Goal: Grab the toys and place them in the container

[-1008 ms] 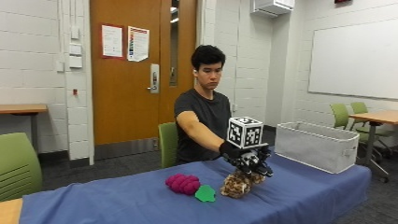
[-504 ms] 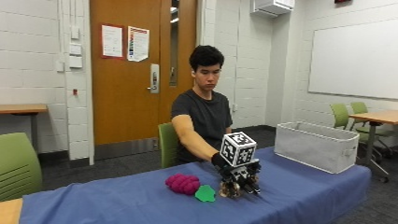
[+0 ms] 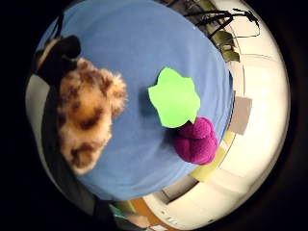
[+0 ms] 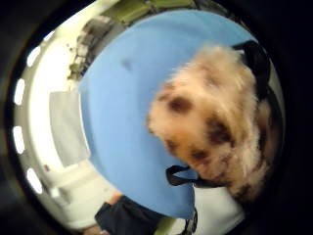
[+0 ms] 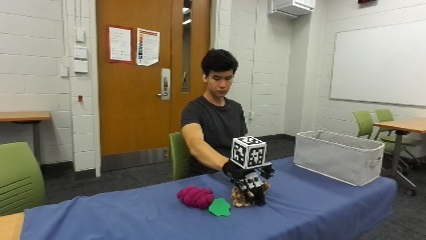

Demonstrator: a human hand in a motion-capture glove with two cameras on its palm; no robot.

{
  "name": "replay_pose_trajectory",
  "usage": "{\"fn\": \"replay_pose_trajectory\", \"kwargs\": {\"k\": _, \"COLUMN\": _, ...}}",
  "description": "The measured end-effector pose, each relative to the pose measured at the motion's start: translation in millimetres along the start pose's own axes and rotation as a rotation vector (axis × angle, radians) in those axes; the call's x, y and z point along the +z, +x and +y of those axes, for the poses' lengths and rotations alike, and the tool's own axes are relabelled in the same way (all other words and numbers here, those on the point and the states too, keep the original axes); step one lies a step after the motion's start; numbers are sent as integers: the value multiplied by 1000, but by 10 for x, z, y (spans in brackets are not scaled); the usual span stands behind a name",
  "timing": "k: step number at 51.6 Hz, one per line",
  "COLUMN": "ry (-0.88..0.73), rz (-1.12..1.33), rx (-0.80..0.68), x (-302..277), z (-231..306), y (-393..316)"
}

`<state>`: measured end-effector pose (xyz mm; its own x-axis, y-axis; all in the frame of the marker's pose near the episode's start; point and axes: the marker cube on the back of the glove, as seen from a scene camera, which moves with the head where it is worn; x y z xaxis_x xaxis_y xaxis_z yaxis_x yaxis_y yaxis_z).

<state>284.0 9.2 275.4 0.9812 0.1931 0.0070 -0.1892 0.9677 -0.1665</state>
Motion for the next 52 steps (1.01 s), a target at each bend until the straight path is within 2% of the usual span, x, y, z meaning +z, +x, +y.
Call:
{"fn": "replay_pose_trajectory", "kwargs": {"k": 6, "ry": 35, "rz": 10, "rx": 15, "x": -26, "z": 41, "y": -15}}
{"fn": "replay_pose_trajectory", "kwargs": {"k": 16, "ry": -44, "rz": -5, "rx": 31, "x": -47, "z": 114, "y": -8}}
{"fn": "replay_pose_trajectory", "kwargs": {"k": 22, "ry": -34, "rz": -21, "rx": 25, "x": -243, "z": 134, "y": 3}}
{"fn": "replay_pose_trajectory", "kwargs": {"k": 37, "ry": 165, "rz": -66, "rx": -56, "x": -1777, "z": 96, "y": -480}}
{"fn": "replay_pose_trajectory", "kwargs": {"k": 44, "ry": 256, "rz": -64, "rx": -150, "x": -2382, "z": 166, "y": -1135}}
{"fn": "replay_pose_trajectory", "kwargs": {"k": 52, "ry": 365, "rz": -27, "rx": -351, "x": -2905, "z": 348, "y": -2270}}
